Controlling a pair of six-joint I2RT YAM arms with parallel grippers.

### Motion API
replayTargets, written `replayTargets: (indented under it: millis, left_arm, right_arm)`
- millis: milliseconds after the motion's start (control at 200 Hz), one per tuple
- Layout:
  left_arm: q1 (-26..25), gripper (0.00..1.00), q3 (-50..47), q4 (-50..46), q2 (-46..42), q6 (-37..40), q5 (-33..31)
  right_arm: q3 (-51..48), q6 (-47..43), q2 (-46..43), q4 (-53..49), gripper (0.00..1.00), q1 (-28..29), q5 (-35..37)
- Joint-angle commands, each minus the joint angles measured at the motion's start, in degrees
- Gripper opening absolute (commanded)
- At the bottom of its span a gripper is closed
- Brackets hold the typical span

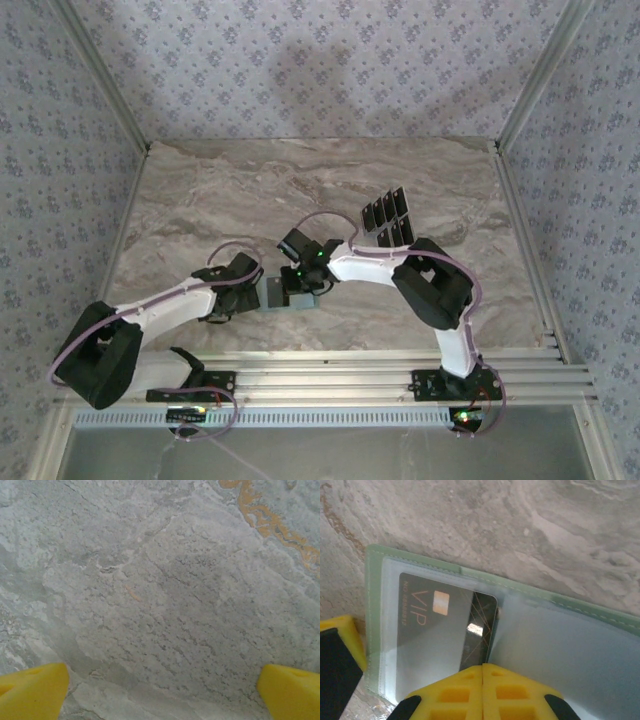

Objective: Put the credit cards into the card holder

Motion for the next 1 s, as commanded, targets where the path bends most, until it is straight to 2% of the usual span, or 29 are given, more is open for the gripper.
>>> replayTargets:
  millis: [0,215,410,680,994]
  left_arm:
    - [0.07,1.00,-1.80,2.48,1.50,-0.51,2.10]
    - [-0.02,1.00,-2.09,2.76,1.60,-0.38,2.17]
    - [-0.02,1.00,-1.85,2.74,1.66,-0.26,2.33]
    - [-0.04,1.00,-0.91,1.71,0.97,0.40,2.29]
    - [-0.03,1.00,2.62,-1.72,-1.66,1.79,0.93]
  right_arm:
    - [2.57,-0.13,1.92,-1.08,0.08,0.79,-1.08]
    - [4.93,0.35,3.88,-0.66,0.08,1.56,-2.45]
    - [4.49,0.72,1.87,0.04,0.08,1.68,-2.92]
    - [-3.87,1.57,-5.30,3.19,0.21,-0.10,-0.35]
    - [-12.24,2.58,-6.34,4.40,0.21,-1.82,2.45]
